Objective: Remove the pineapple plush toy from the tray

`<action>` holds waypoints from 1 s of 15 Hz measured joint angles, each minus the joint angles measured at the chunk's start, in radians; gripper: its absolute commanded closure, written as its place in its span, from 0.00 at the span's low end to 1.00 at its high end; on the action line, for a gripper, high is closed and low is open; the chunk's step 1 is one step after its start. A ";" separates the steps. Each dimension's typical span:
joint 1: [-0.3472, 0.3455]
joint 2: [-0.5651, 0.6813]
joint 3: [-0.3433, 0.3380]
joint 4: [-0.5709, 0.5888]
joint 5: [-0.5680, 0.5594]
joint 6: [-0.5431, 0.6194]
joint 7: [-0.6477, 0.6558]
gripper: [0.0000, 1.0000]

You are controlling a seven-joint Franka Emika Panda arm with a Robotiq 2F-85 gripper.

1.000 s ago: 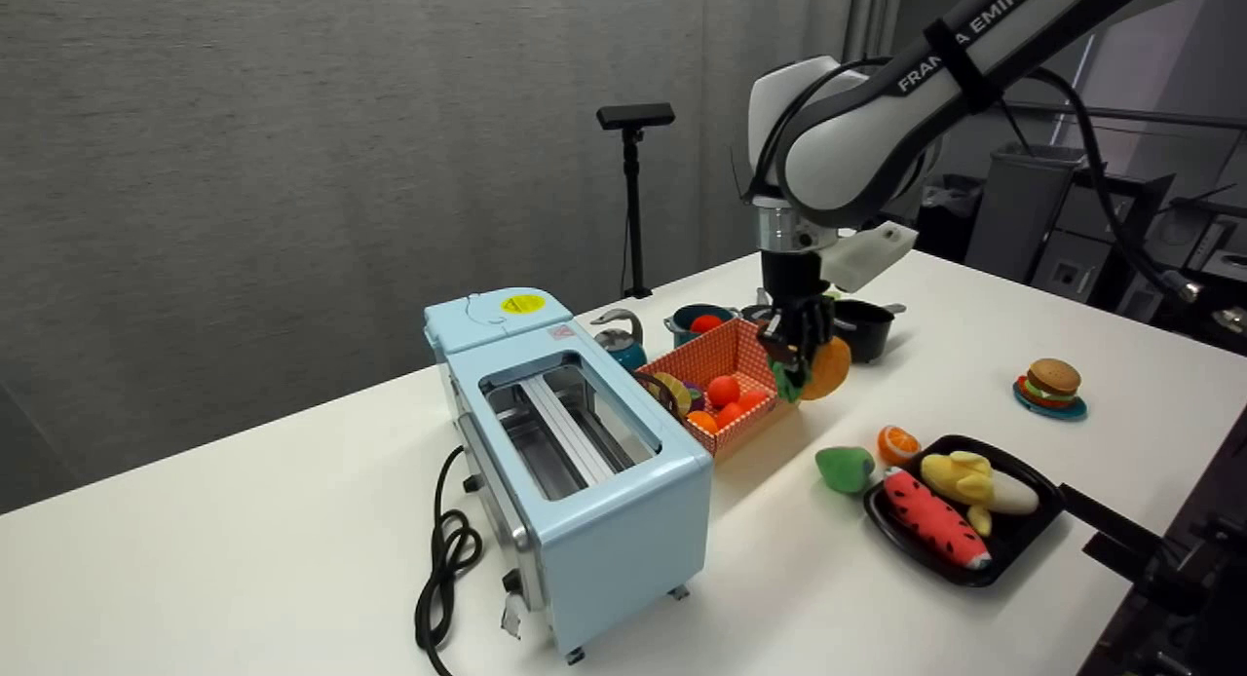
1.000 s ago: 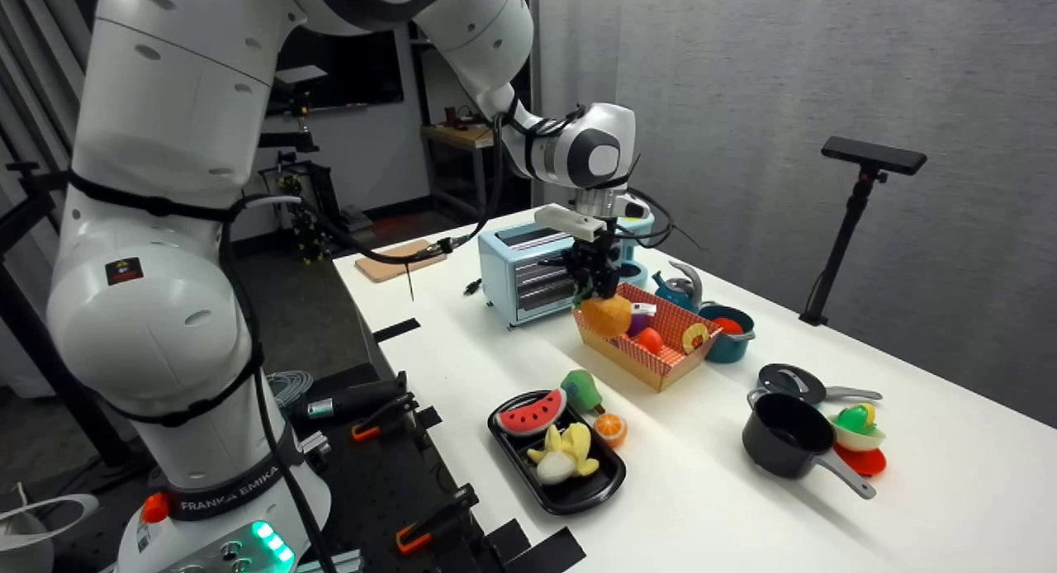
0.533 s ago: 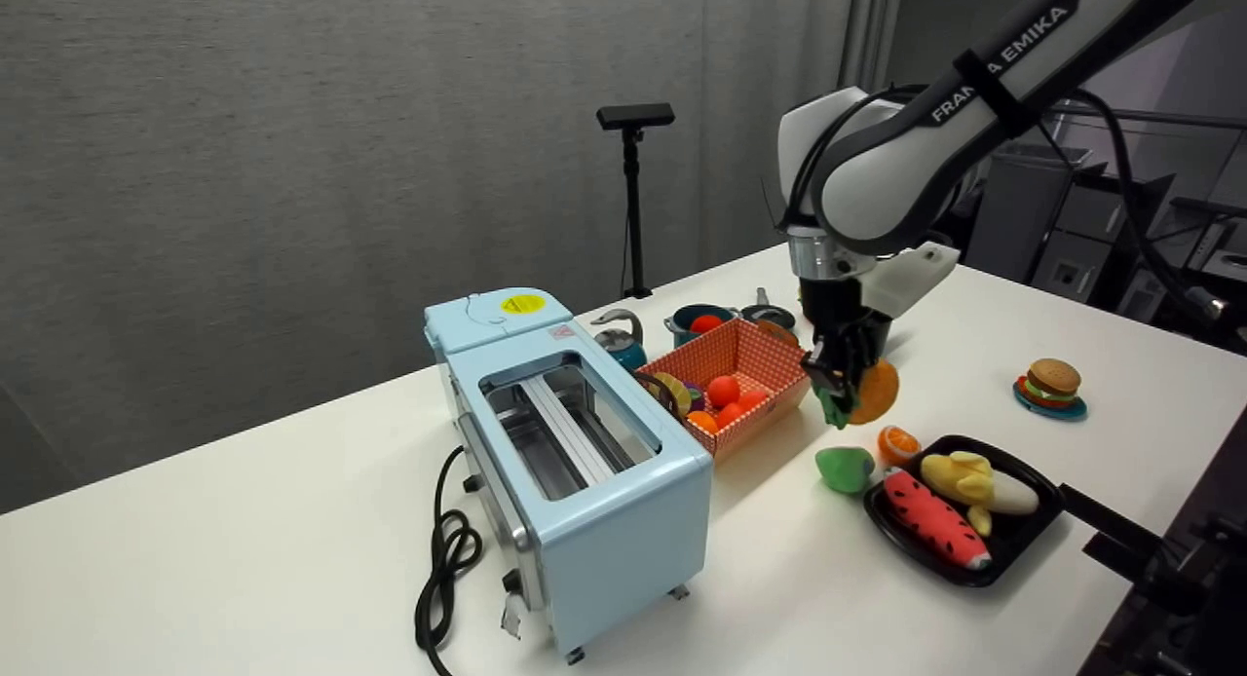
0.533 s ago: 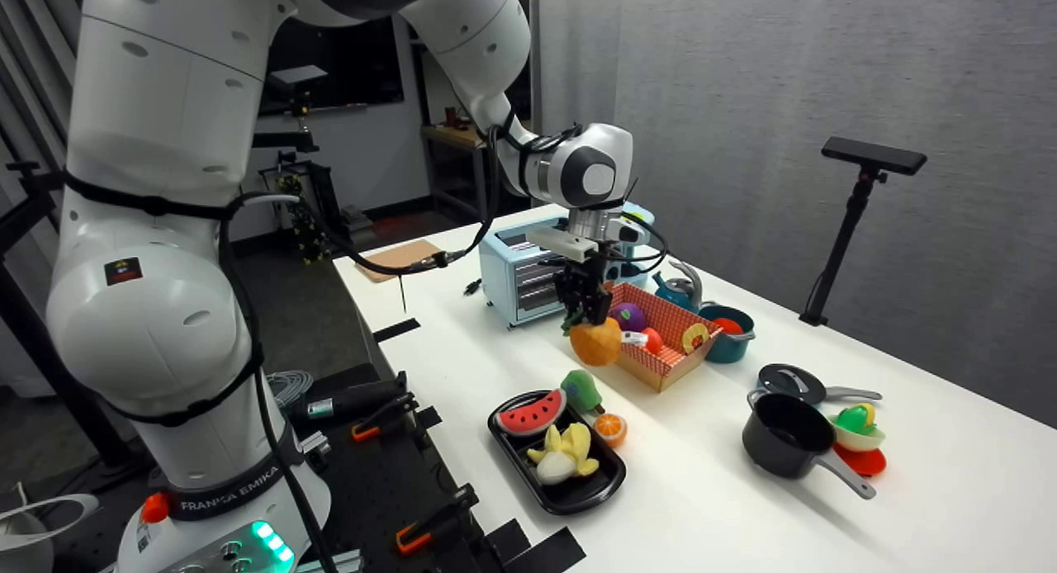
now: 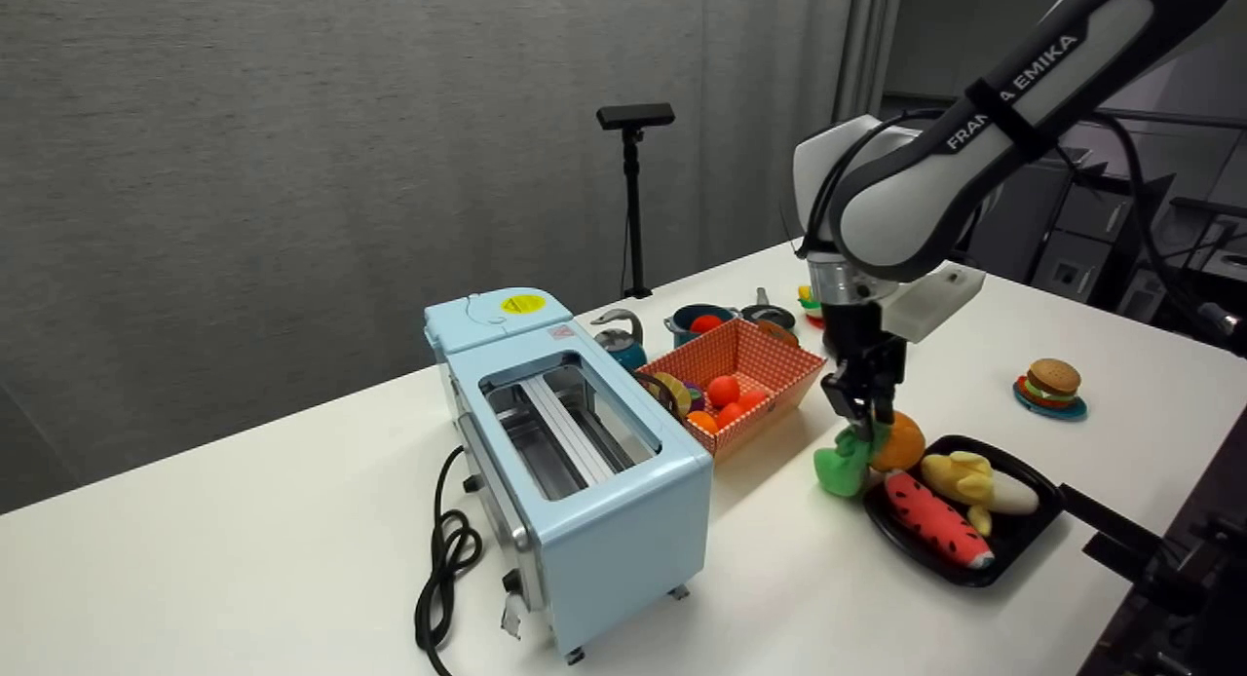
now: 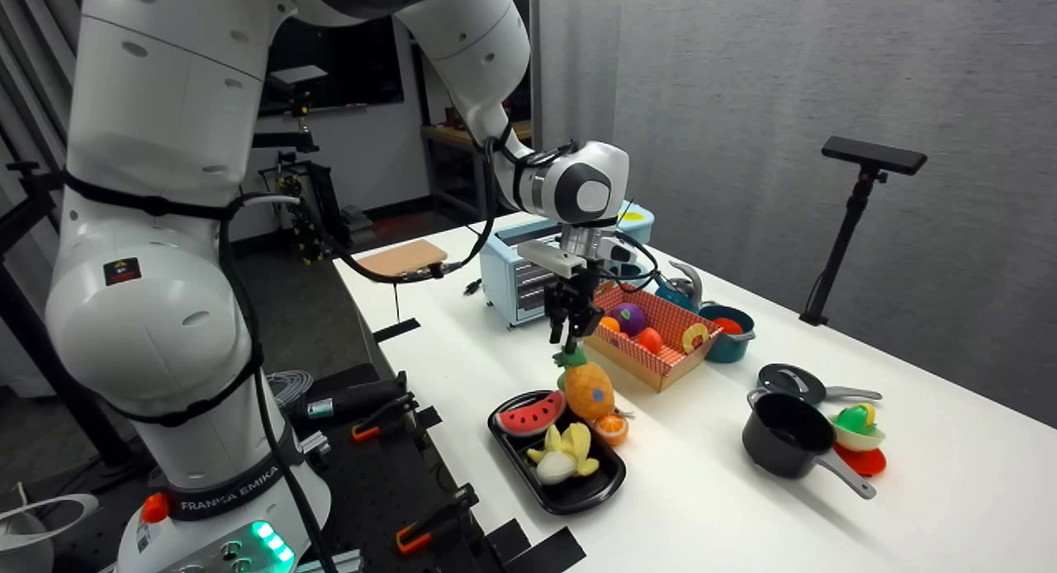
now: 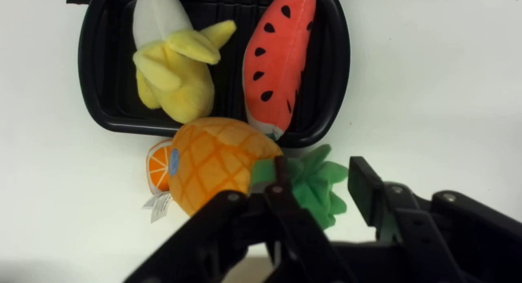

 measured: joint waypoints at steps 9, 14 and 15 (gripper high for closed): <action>0.001 -0.004 0.015 -0.028 0.000 0.003 0.024 0.00; 0.002 -0.015 0.022 -0.050 0.004 0.025 0.026 0.00; 0.002 -0.020 0.023 -0.059 0.006 0.026 0.026 0.00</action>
